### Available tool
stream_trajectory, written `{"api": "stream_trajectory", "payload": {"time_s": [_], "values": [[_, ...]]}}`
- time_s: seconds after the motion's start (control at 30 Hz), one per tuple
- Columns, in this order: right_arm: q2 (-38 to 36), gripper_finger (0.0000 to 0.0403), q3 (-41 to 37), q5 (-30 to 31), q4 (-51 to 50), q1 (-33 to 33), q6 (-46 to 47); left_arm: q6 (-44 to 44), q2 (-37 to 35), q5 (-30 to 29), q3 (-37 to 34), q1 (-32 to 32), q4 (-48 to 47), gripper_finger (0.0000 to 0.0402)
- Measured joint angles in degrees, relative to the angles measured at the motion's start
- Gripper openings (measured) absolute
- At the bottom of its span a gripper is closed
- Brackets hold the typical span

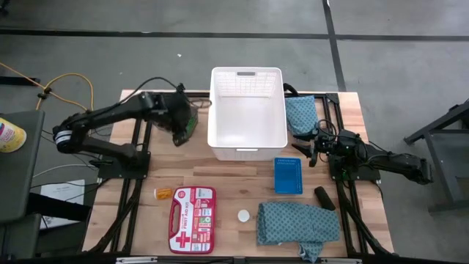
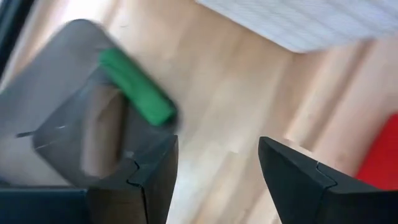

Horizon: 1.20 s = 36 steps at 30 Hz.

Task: Pick & place medical supplies in basket/bin
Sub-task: Put the black bandage into the black bin

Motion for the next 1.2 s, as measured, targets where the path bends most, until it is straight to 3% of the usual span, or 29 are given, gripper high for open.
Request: {"api": "stream_trajectory", "payload": {"time_s": [0.77,0.97,1.2], "values": [[0.0,0.0192,-0.01,0.0,0.0,-0.01,0.0,-27.32,-0.4,-7.75,0.0,-48.15,-2.39,0.0215],[0.0,0.0192,-0.02,0.0,0.0,0.0,0.0,-31.16,-0.38,-10.67,0.0,-54.83,-2.39,0.0215],[0.01,0.0192,-0.02,0.0,0.0,-0.01,0.0,-33.24,-0.36,-11.66,-0.02,-57.18,-2.39,0.0215]]}}
